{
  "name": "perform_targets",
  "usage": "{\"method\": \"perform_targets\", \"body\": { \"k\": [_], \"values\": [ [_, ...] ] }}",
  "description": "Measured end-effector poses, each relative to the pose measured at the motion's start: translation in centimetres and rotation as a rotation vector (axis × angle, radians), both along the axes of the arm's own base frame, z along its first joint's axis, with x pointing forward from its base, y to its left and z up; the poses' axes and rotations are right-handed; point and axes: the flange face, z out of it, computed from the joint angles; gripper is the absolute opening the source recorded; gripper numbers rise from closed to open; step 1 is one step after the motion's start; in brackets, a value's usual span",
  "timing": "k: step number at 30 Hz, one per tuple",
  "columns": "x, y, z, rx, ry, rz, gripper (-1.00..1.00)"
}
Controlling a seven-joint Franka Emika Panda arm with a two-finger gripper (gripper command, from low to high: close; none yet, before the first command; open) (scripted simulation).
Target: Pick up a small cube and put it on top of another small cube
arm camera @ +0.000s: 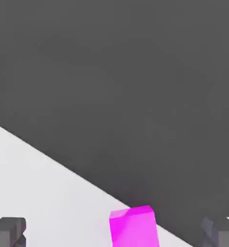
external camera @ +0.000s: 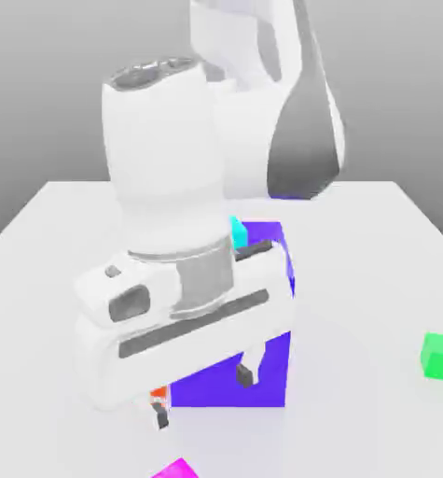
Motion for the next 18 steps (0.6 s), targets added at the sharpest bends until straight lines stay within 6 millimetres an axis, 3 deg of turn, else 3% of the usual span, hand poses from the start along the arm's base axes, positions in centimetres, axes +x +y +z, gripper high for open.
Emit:
{"method": "perform_targets", "body": {
  "k": [8, 9, 15, 18],
  "values": [
    [-0.8, -1.4, -11.6, -0.086, 0.077, 0.094, 0.0],
    [-0.9, -1.5, -12.5, -0.086, 0.078, 0.094, -1.0],
    [-0.9, -1.5, -13.0, -0.085, 0.08, 0.094, -1.0],
    [-0.8, -1.4, -10.0, -0.086, 0.079, 0.095, -1.0]
  ]
}}
